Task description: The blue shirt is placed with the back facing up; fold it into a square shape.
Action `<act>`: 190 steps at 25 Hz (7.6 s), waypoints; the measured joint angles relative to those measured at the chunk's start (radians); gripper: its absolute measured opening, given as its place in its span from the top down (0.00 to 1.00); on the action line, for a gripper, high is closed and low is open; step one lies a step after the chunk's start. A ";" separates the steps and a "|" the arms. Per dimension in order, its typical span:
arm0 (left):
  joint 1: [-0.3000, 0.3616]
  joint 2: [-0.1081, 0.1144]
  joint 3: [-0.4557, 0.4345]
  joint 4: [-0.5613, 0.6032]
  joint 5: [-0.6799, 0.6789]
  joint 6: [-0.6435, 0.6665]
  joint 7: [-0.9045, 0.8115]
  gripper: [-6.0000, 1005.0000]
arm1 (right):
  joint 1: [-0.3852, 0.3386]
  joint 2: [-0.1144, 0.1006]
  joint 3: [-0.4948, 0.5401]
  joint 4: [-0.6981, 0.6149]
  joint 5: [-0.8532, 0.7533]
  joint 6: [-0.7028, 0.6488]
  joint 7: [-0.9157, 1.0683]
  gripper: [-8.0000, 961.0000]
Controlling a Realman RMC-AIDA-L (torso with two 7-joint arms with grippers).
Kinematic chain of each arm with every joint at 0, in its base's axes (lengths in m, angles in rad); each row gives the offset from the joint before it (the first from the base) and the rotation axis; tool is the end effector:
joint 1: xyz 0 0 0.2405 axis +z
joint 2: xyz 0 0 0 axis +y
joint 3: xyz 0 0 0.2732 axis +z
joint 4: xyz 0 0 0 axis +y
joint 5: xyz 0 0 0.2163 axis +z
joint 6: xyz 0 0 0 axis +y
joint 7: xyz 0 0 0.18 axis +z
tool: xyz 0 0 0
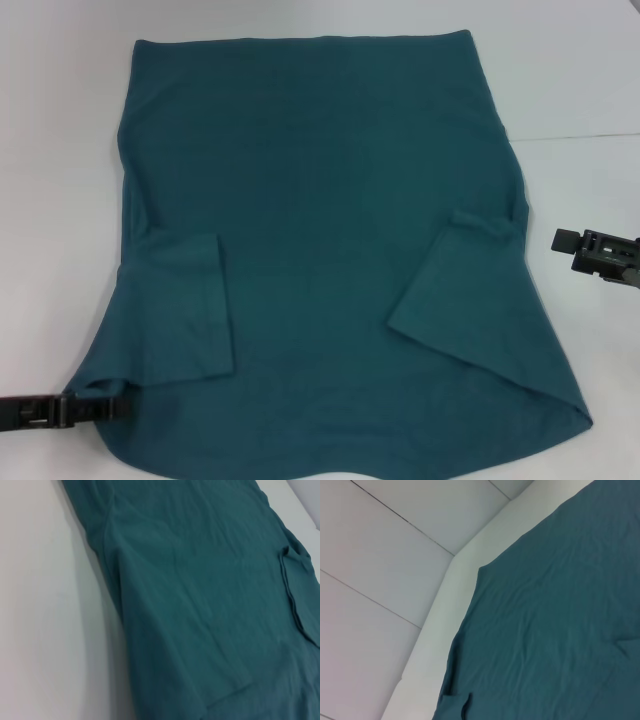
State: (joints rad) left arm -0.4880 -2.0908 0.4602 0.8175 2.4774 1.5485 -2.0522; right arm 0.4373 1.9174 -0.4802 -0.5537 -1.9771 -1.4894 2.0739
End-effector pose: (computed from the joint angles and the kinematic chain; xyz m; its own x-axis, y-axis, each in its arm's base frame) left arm -0.3477 0.3292 -0.0147 0.3600 0.8709 0.3346 0.9327 -0.3451 -0.1053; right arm 0.3513 0.3567 0.0477 0.1064 -0.7386 -0.6657 -0.9594 -0.2521 0.1264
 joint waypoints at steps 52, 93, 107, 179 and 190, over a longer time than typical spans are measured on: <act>-0.018 0.002 0.043 0.014 -0.001 -0.042 -0.039 0.98 | -0.011 -0.025 -0.012 -0.007 -0.227 0.011 0.141 0.04; -0.021 0.001 0.043 0.008 -0.002 -0.050 -0.034 0.98 | 0.076 0.020 -0.073 -0.016 -0.332 -0.098 0.156 0.04; -0.021 0.000 0.043 0.008 -0.015 -0.059 -0.034 0.98 | 0.078 0.015 -0.103 -0.005 -0.362 -0.100 0.192 0.04; 0.066 -0.006 -0.126 -0.003 -0.023 0.044 -0.058 0.98 | -0.111 0.026 0.313 0.027 -0.351 -0.167 -0.144 0.94; 0.111 -0.017 -0.128 0.003 -0.022 0.156 -0.011 0.98 | -0.184 0.024 0.370 0.024 -0.351 -0.236 -0.204 0.93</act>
State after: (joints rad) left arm -0.3767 -2.1080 0.3319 0.8207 2.4557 1.7047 -2.0635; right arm 0.2536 1.9418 -0.1100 -0.5293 -2.3286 -1.7258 1.8703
